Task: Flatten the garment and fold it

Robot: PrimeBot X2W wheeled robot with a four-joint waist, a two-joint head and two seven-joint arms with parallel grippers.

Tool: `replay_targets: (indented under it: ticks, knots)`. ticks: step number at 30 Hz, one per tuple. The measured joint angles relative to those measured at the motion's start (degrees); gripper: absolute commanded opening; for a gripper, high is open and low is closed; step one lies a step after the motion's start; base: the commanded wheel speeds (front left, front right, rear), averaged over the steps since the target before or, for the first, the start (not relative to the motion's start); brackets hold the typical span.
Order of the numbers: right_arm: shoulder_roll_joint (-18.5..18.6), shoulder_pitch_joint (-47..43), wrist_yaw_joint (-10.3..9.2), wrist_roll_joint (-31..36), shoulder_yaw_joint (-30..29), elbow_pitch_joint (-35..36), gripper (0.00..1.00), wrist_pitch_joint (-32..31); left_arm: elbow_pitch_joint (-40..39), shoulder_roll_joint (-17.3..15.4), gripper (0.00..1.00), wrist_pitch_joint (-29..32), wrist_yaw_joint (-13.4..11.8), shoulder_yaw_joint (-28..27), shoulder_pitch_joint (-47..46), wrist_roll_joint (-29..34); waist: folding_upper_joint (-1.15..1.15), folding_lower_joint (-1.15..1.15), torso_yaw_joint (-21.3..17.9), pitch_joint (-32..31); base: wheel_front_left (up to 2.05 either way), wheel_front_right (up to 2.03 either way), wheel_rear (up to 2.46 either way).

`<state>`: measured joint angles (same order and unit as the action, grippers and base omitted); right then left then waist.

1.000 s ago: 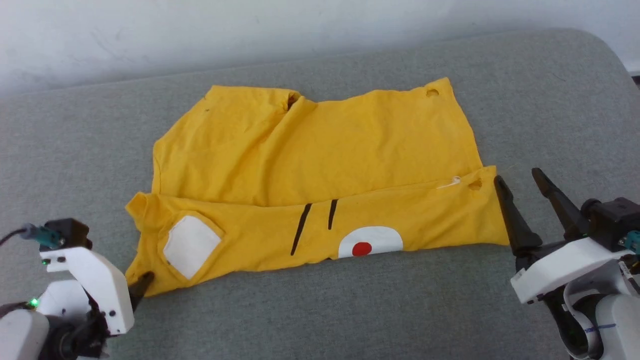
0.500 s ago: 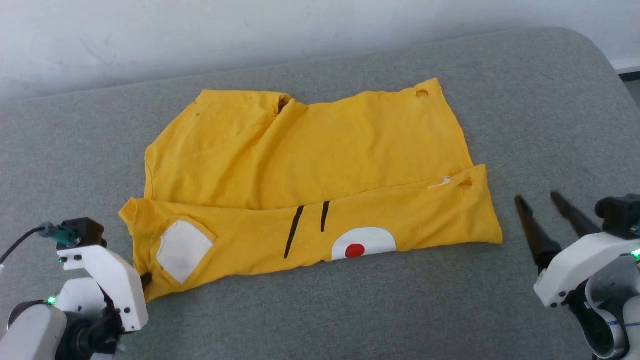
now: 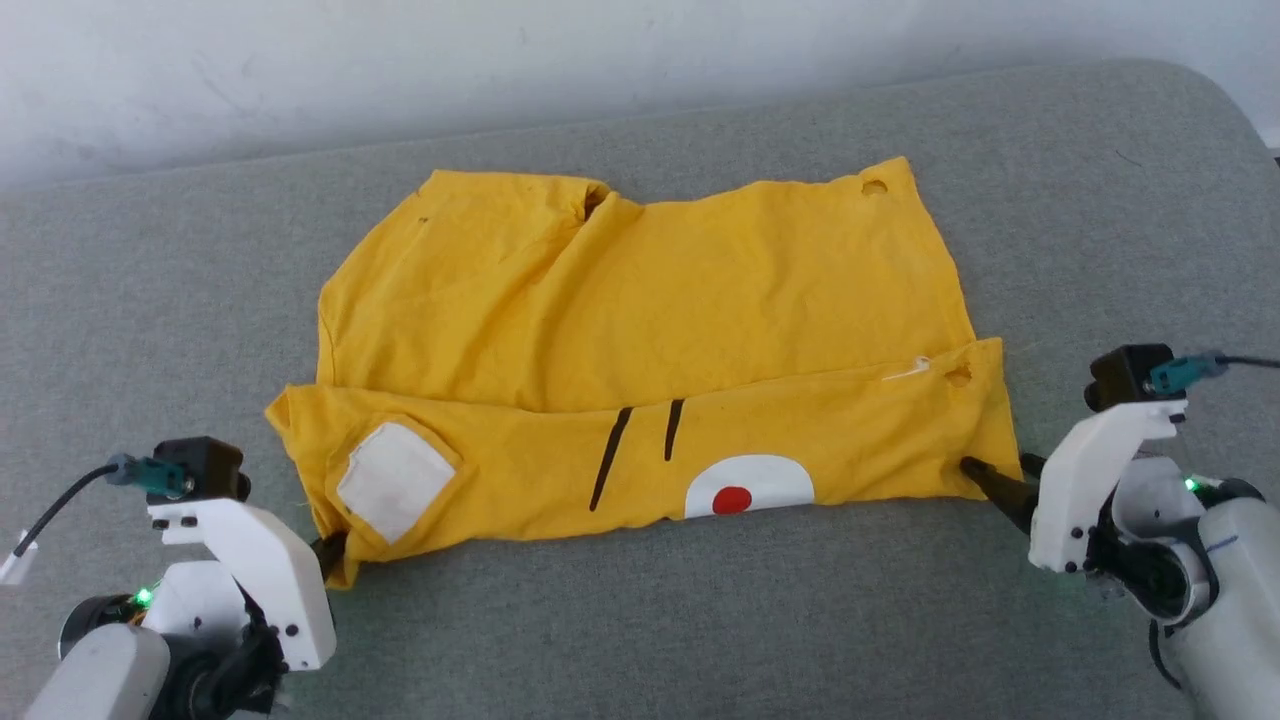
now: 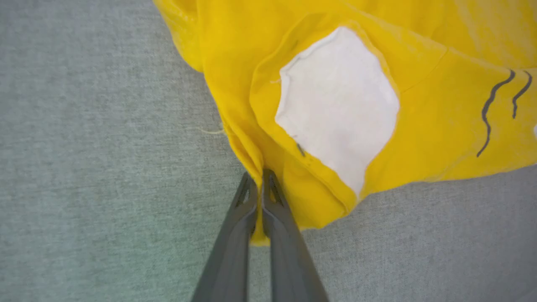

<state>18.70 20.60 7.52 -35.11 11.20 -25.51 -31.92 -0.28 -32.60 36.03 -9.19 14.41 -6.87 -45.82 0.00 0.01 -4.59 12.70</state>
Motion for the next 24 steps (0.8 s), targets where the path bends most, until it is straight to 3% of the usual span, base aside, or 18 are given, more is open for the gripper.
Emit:
replay_targets:
  ticks: [1,3,4,13,24]
  knots:
    - [0.3,1.0,-0.01,-1.5,0.8,-1.3,1.0,-1.6,-0.2,0.1,0.0,0.0,0.0,0.1,0.0,-0.1,0.0,0.0,0.2,0.0,0.0,0.0,0.0]
    - [1.2,2.6,-0.07,-4.2,2.2,-2.9,0.27,-4.2,-0.4,0.3,0.0,0.0,0.0,0.4,0.0,-0.1,0.0,-0.01,0.6,-0.1,0.0,0.0,0.0]
    - [1.7,3.1,-0.08,-5.2,2.8,-3.3,0.0,-5.0,-0.5,0.4,0.0,0.1,0.0,0.6,0.0,-0.1,0.0,0.0,0.8,-0.2,0.0,0.0,0.0]
    - [4.6,3.6,0.0,-6.6,7.9,-2.1,0.0,-0.6,-1.9,1.7,0.0,-5.7,-0.1,-1.4,1.6,0.0,0.0,0.0,1.2,-2.6,0.0,0.0,0.0]
    - [8.6,-3.7,0.01,-4.1,7.5,12.3,0.0,3.2,-13.7,-0.2,0.0,-8.6,-6.7,-6.3,14.5,1.0,0.0,-0.02,1.1,-8.7,0.0,0.0,0.0]
